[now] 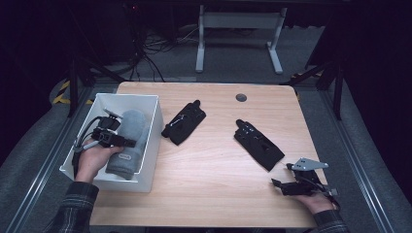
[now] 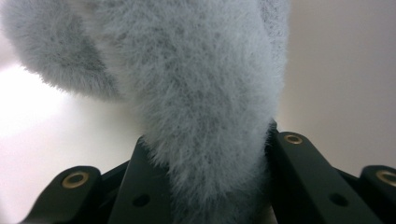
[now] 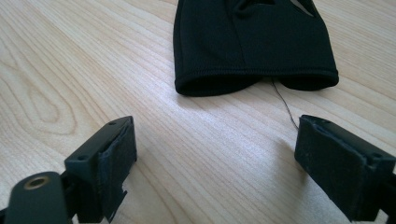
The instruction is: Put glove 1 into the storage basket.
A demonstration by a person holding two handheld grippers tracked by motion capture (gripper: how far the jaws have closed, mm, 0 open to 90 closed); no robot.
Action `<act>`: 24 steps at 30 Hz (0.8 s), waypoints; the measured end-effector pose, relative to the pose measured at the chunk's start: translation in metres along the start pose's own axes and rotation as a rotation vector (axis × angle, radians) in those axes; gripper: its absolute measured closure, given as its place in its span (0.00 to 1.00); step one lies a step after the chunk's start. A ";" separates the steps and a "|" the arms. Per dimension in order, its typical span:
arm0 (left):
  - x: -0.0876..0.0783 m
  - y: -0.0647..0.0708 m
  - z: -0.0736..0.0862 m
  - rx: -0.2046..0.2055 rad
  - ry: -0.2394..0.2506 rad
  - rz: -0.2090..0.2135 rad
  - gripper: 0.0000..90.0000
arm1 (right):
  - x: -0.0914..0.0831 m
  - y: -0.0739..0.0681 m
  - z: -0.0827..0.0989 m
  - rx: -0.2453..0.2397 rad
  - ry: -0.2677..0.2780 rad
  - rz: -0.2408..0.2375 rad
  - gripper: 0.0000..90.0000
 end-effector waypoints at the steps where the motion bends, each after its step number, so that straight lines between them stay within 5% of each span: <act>1: 0.004 -0.002 0.001 -0.002 -0.007 -0.005 0.77 | 0.000 0.000 0.000 0.000 0.000 0.000 0.15; 10: 0.019 -0.016 0.008 -0.019 -0.008 -0.045 0.66 | 0.000 0.000 0.000 0.000 0.000 0.000 0.15; 13: 0.020 -0.018 0.008 -0.021 -0.001 -0.058 0.54 | 0.000 0.000 0.000 0.000 0.000 0.000 0.15; 19: 0.002 -0.018 0.007 -0.033 0.101 -0.094 0.31 | 0.000 0.000 0.000 0.000 0.000 0.000 0.15; 24: -0.017 -0.015 0.004 -0.026 0.143 -0.114 0.25 | 0.000 0.000 0.000 0.000 0.000 0.000 0.15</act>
Point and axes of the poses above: each handheld gripper's, and its own axes: x roughly forward along the jaws, z roughly out of its underside, y roughly to its right, the point moved 1 cm from there along x, roughly forward along the jaws, and after that the axes turned 2 degrees about -x, right-handed, at the moved point
